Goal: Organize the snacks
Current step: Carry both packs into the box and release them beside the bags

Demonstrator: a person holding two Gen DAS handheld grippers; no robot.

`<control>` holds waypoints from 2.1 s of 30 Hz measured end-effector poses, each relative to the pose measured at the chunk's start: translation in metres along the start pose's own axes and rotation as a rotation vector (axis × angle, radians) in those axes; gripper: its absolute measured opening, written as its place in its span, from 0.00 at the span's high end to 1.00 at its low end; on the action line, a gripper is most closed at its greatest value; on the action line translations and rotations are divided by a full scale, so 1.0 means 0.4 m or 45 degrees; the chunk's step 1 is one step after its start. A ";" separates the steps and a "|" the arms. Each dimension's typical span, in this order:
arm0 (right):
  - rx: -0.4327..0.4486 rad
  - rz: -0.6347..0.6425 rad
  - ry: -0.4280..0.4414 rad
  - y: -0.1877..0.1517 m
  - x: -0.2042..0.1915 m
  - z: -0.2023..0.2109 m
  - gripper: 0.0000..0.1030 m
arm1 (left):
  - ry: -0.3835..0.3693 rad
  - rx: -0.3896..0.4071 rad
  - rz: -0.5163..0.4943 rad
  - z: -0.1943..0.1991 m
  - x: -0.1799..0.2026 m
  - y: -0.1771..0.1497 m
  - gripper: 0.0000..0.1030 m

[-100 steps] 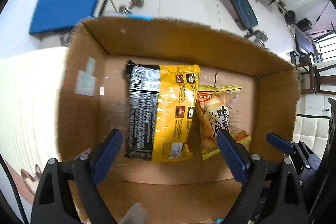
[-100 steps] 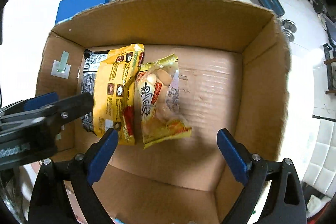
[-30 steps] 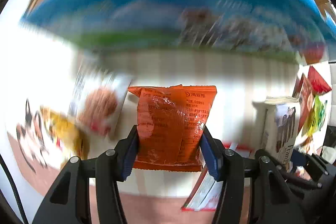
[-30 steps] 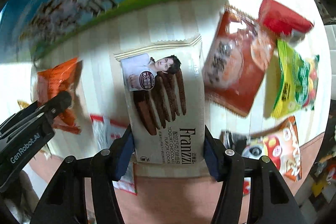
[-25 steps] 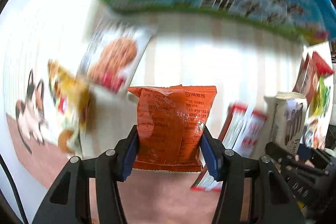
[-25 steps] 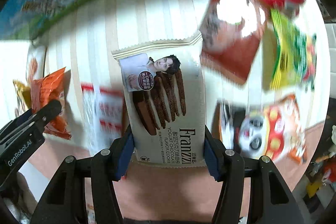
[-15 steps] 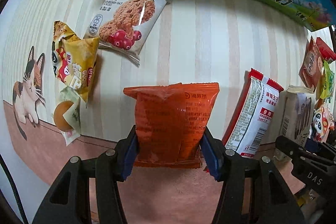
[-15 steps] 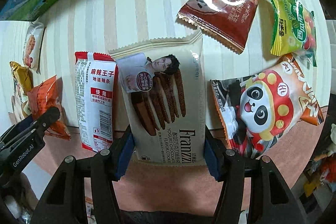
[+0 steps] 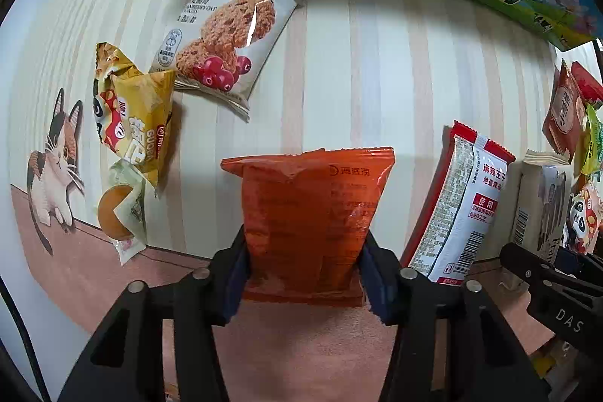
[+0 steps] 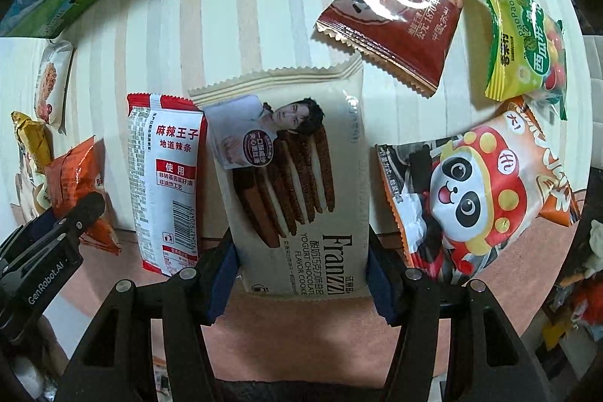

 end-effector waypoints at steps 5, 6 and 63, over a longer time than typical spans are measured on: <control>0.028 0.010 0.022 -0.030 0.000 0.035 0.40 | -0.020 0.028 0.006 0.042 -0.002 0.000 0.58; 0.038 0.012 0.034 -0.031 -0.002 0.046 0.40 | -0.038 0.039 0.010 0.062 0.000 -0.001 0.58; 0.324 0.098 0.037 0.737 -0.040 0.506 0.09 | -0.139 0.125 0.085 0.314 0.006 0.769 0.14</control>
Point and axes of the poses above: each gripper's, at about its wrist camera, not at the fingertips, and z roughly against the way its jaws point, x to its right, y to its top, the point moved 7 cm from there along -z, roughly the way its jaws point, and after that the axes turned 2 degrees about y, right-handed, at the moved point
